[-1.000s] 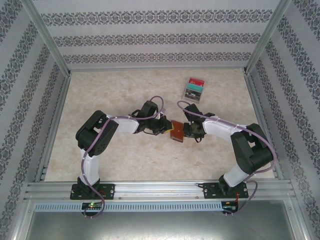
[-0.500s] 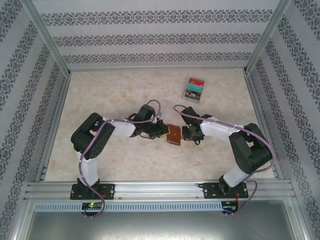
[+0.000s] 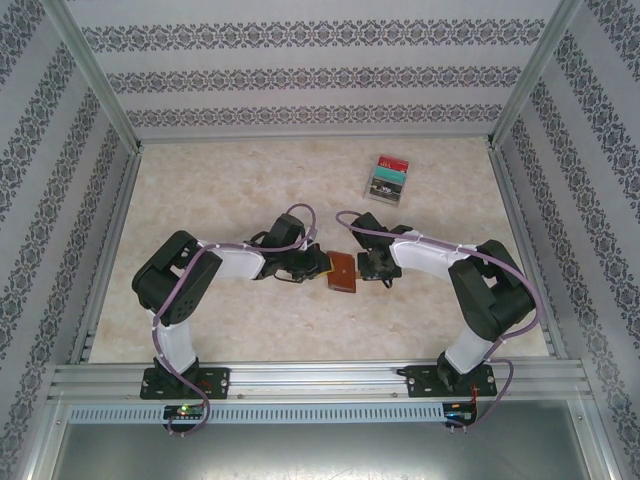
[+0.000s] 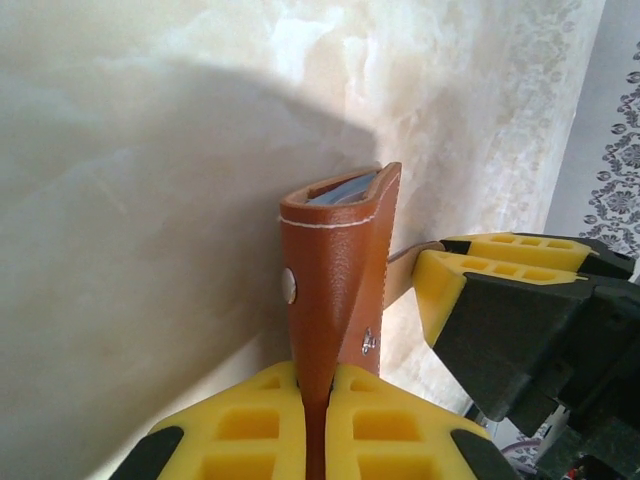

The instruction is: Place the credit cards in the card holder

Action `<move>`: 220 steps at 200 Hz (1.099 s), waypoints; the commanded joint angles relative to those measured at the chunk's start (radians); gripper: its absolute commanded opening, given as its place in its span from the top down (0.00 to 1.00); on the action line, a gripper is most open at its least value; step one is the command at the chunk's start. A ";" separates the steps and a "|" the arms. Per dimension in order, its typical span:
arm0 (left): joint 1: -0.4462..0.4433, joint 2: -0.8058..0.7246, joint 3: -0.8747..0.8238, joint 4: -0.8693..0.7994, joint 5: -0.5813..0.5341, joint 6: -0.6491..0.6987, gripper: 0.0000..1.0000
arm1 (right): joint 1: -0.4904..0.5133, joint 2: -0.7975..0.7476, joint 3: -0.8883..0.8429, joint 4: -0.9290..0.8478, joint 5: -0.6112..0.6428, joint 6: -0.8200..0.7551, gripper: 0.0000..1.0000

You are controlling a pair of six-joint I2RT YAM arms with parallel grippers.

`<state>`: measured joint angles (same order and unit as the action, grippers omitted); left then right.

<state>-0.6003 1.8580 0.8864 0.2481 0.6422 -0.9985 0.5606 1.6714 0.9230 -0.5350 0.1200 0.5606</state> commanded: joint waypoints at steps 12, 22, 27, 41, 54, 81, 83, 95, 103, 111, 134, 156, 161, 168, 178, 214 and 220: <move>0.007 -0.033 -0.024 -0.118 -0.066 0.054 0.90 | -0.018 -0.001 0.008 -0.041 0.006 -0.001 0.72; 0.007 -0.044 -0.031 -0.133 -0.079 0.061 0.90 | -0.018 -0.003 0.012 -0.047 0.020 -0.002 0.72; 0.007 -0.051 -0.034 -0.135 -0.085 0.061 0.90 | -0.018 -0.001 0.017 -0.056 0.031 -0.004 0.72; 0.007 -0.059 -0.047 -0.125 -0.087 0.065 0.90 | -0.017 0.006 0.028 -0.068 0.037 -0.018 0.72; 0.007 -0.044 -0.026 -0.151 -0.076 0.079 0.89 | -0.018 0.003 0.026 -0.046 -0.008 -0.039 0.71; 0.006 -0.034 -0.016 -0.155 -0.065 0.076 0.81 | -0.022 -0.062 0.017 0.015 -0.124 -0.045 0.67; 0.006 -0.035 -0.016 -0.160 -0.067 0.078 0.81 | -0.023 -0.069 0.018 0.015 -0.122 -0.044 0.66; 0.006 -0.040 -0.008 -0.200 -0.086 0.096 0.77 | -0.042 -0.099 0.025 0.012 -0.119 -0.039 0.66; 0.006 -0.043 -0.004 -0.214 -0.095 0.104 0.69 | -0.064 -0.121 0.029 0.015 -0.134 -0.041 0.65; 0.007 -0.047 -0.002 -0.220 -0.097 0.108 0.63 | -0.085 -0.144 0.031 0.025 -0.156 -0.048 0.63; 0.006 -0.069 0.006 -0.217 -0.100 0.112 0.52 | -0.145 -0.200 0.042 0.068 -0.216 -0.067 0.60; 0.006 -0.094 0.030 -0.250 -0.121 0.131 0.44 | -0.202 -0.220 0.078 0.083 -0.227 -0.082 0.56; 0.005 -0.102 0.035 -0.252 -0.127 0.135 0.43 | -0.218 -0.221 0.090 0.085 -0.235 -0.086 0.56; 0.007 -0.112 0.039 -0.255 -0.133 0.141 0.42 | -0.240 -0.220 0.106 0.090 -0.243 -0.093 0.56; 0.007 -0.127 0.052 -0.269 -0.151 0.152 0.39 | -0.279 -0.210 0.132 0.101 -0.251 -0.101 0.56; 0.007 -0.171 0.108 -0.303 -0.237 0.206 0.30 | -0.446 -0.093 0.299 0.137 -0.367 -0.126 0.41; 0.007 -0.176 0.117 -0.310 -0.258 0.216 0.28 | -0.470 -0.061 0.336 0.142 -0.386 -0.127 0.37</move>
<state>-0.6003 1.7264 0.9432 -0.0051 0.4770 -0.8532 0.1753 1.5169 1.1423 -0.4442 -0.1680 0.4633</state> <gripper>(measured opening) 0.690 0.574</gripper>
